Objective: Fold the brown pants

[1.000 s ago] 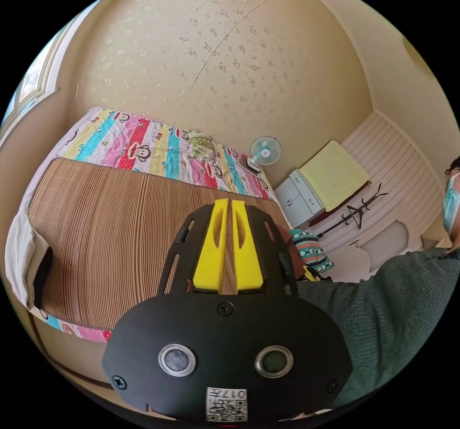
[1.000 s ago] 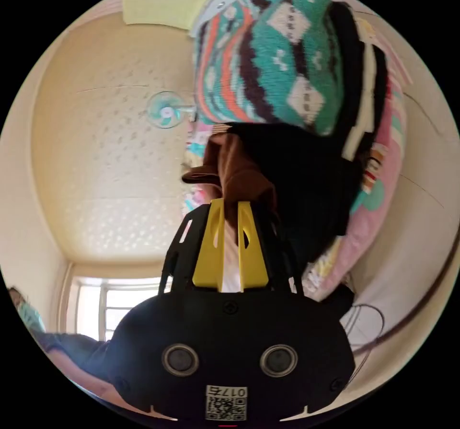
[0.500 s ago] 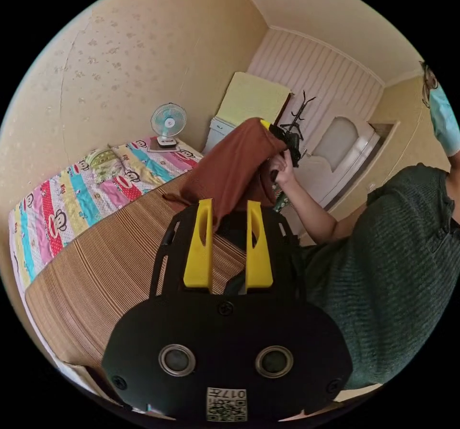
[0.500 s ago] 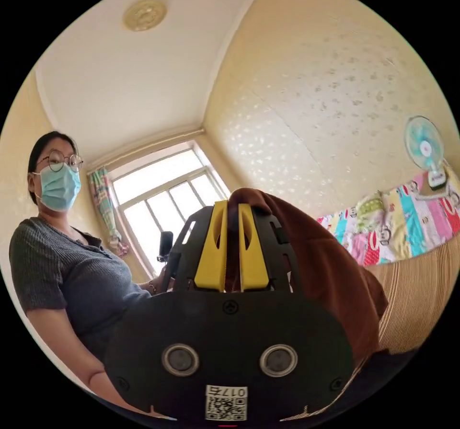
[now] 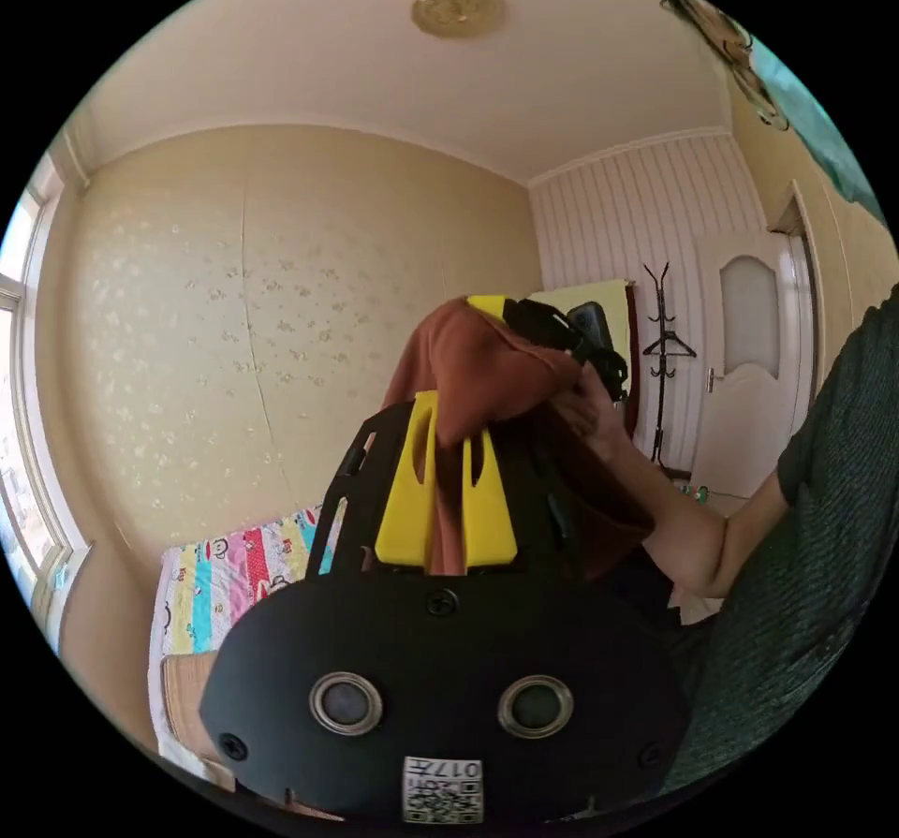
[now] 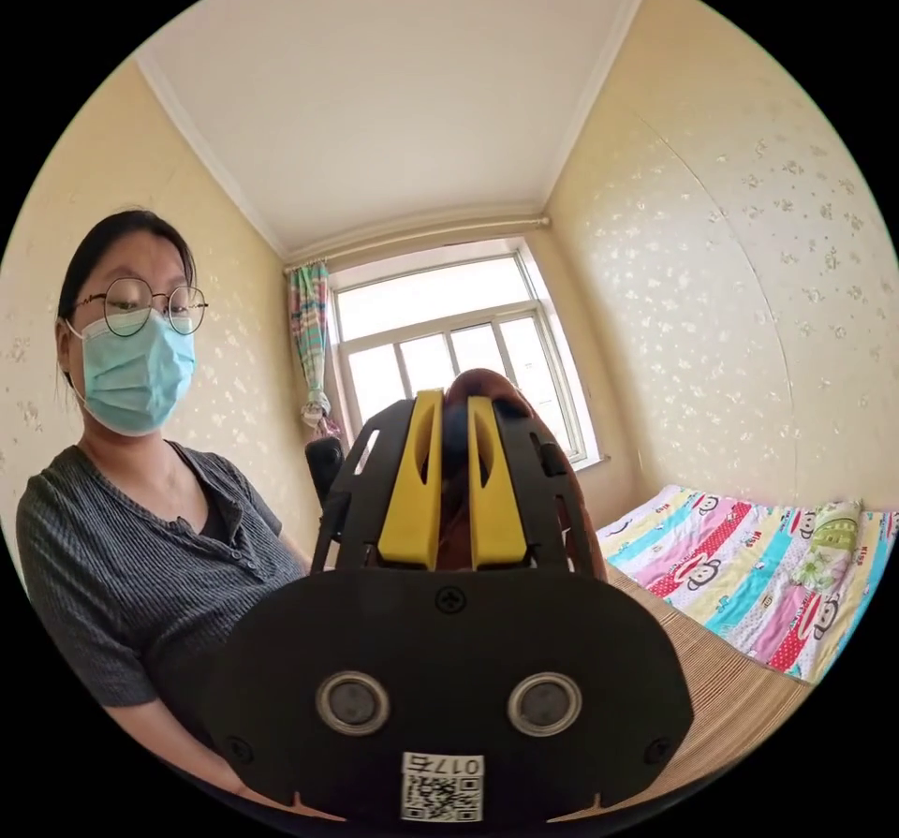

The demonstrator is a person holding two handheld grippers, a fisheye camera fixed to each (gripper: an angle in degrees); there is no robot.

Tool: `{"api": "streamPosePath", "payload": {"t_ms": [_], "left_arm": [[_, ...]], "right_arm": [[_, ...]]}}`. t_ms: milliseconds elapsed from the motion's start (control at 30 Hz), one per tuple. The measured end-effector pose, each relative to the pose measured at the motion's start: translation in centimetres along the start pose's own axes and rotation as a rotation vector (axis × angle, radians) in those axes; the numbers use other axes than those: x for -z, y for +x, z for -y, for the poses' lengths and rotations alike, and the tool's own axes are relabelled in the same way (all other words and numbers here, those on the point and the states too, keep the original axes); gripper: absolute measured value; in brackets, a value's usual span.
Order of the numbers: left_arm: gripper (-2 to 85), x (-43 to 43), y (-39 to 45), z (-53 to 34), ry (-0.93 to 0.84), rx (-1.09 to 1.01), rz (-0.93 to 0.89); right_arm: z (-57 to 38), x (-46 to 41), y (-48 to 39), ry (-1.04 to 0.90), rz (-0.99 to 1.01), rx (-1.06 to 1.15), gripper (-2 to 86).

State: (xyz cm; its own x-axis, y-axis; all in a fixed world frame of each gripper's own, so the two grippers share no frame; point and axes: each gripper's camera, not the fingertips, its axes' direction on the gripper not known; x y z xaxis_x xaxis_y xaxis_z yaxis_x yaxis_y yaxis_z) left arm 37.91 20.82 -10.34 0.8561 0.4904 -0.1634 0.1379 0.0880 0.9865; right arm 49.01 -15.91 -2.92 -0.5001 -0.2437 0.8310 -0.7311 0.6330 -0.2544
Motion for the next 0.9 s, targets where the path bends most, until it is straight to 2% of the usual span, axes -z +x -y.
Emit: {"api": "streamPosePath", "payload": {"t_ms": [67, 167, 300, 367, 433, 600, 633, 767, 833, 900], "left_arm": [[1.1, 2.4, -2.2, 2.3, 0.096, 0.133, 0.033], [0.3, 2.7, -6.2, 5.1, 0.086, 0.29, -0.05], [0.1, 4.1, -6.6, 7.9, 0.153, 0.262, 0.028], [0.2, 4.9, -6.6, 10.2, 0.193, 0.236, -0.014], [0.3, 5.4, -6.8, 11.9, 0.219, 0.224, -0.049], [0.7, 7.0, -7.2, 16.6, 0.265, 0.222, -0.013], [0.8, 7.6, -7.3, 17.5, 0.287, 0.222, -0.014], [1.3, 10.1, -7.6, 20.0, 0.324, 0.191, -0.013], [1.4, 11.0, -8.3, 20.8, 0.308, 0.204, -0.022], [1.7, 11.9, -9.4, 21.5, 0.287, 0.224, -0.037]], "right_arm": [[-0.6, -0.1, -1.9, -0.018, 0.028, 0.068, 2.6], [-3.3, 1.9, -5.5, 0.053, -0.083, 0.149, 3.3], [-9.9, 5.2, -8.5, 0.067, -0.355, 0.162, 5.0], [-14.1, 5.7, -9.1, 0.029, -0.465, 0.209, 4.9], [-18.2, 5.5, -8.9, -0.042, -0.476, 0.225, 4.8], [-26.2, 2.9, -7.2, -0.101, -0.356, 0.029, 9.3], [-26.6, 2.3, -7.3, -0.104, -0.366, 0.033, 10.1], [-24.7, -2.9, -8.0, -0.078, -0.64, 0.121, 14.7], [-22.3, -4.3, -8.2, -0.027, -0.622, 0.217, 14.8], [-19.0, -7.0, -8.0, -0.068, -0.553, 0.384, 11.6]]}}
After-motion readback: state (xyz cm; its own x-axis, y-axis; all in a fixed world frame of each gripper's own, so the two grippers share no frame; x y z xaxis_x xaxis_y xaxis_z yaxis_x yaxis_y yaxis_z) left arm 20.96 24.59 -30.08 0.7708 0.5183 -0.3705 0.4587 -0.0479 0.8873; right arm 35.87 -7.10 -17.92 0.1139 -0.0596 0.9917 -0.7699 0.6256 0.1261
